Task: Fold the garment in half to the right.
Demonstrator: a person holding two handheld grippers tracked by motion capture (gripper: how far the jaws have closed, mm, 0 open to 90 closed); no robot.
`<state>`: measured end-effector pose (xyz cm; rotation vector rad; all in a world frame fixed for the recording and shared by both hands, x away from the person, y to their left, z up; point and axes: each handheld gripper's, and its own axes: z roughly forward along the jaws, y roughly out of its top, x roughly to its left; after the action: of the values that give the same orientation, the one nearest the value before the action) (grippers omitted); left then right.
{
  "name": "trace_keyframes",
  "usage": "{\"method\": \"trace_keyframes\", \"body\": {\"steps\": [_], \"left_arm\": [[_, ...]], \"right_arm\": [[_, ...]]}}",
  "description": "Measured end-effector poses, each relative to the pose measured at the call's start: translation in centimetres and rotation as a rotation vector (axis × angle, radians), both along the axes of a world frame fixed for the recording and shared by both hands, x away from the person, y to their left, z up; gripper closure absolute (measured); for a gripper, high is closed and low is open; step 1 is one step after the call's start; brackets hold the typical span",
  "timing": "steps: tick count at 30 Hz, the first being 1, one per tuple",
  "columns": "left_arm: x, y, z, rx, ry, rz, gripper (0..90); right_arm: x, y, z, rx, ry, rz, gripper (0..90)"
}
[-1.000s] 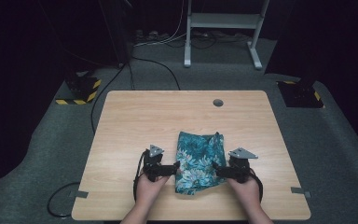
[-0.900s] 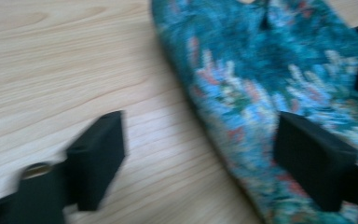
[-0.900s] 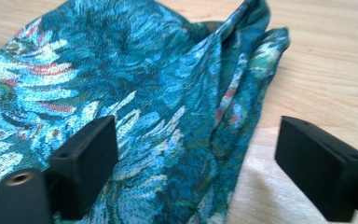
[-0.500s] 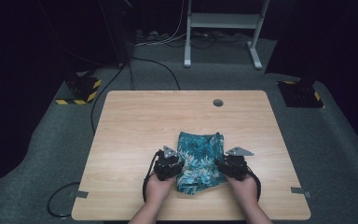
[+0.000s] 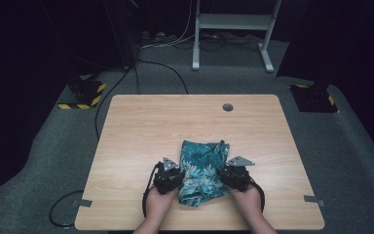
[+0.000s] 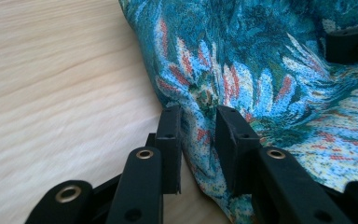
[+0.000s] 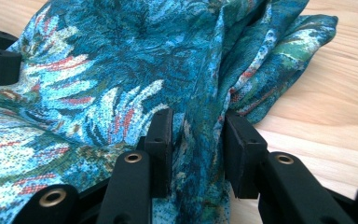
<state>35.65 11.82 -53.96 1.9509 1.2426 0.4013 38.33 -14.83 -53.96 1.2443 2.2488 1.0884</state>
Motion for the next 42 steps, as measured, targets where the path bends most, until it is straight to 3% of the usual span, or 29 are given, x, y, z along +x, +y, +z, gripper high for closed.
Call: {"method": "trace_keyframes", "body": {"steps": [9, 12, 14, 17, 22, 26, 29, 30, 34, 40, 42], "left_arm": [[-1.1, 2.5, -0.1, -0.003, -0.005, 0.030, 68.0], [-0.8, 2.6, -0.1, -0.021, -0.004, 0.035, 57.1], [-0.5, 2.8, -0.1, -0.051, -0.011, 0.043, 45.0], [0.3, 3.3, 0.0, -0.086, -0.012, 0.054, 32.1], [2.4, 3.6, 1.0, -0.099, -0.046, 0.051, 24.4], [4.5, 3.5, 2.3, -0.107, -0.073, 0.054, 19.9], [5.5, 3.4, 2.8, -0.114, -0.074, 0.057, 19.6], [6.6, 3.2, 3.1, -0.117, -0.067, 0.056, 19.5], [8.5, 2.7, 2.9, -0.108, -0.051, 0.067, 21.0], [10.0, 2.2, 2.1, -0.124, -0.003, 0.088, 36.4], [10.3, 2.2, 1.9, -0.130, 0.013, 0.087, 45.7]], "right_arm": [[-1.4, 2.6, -0.2, 0.002, -0.010, 0.048, 60.6], [-1.1, 2.3, -0.1, 0.033, 0.010, 0.051, 52.6], [-1.0, 1.8, 0.1, 0.047, 0.001, 0.044, 47.2], [-0.7, 0.7, 0.5, 0.071, -0.026, 0.038, 41.0], [0.6, -0.8, 1.7, 0.070, -0.084, 0.018, 34.6], [2.0, -1.1, 2.8, 0.085, -0.121, 0.000, 35.9], [3.2, -1.0, 3.3, 0.092, -0.127, -0.020, 42.9], [3.5, -0.9, 3.4, 0.100, -0.125, -0.028, 45.8], [4.7, -0.4, 3.6, 0.113, -0.117, -0.059, 54.4], [6.2, 0.9, 3.4, 0.093, -0.091, -0.085, 60.9], [6.6, 1.3, 3.1, 0.082, -0.078, -0.091, 63.6]]}}
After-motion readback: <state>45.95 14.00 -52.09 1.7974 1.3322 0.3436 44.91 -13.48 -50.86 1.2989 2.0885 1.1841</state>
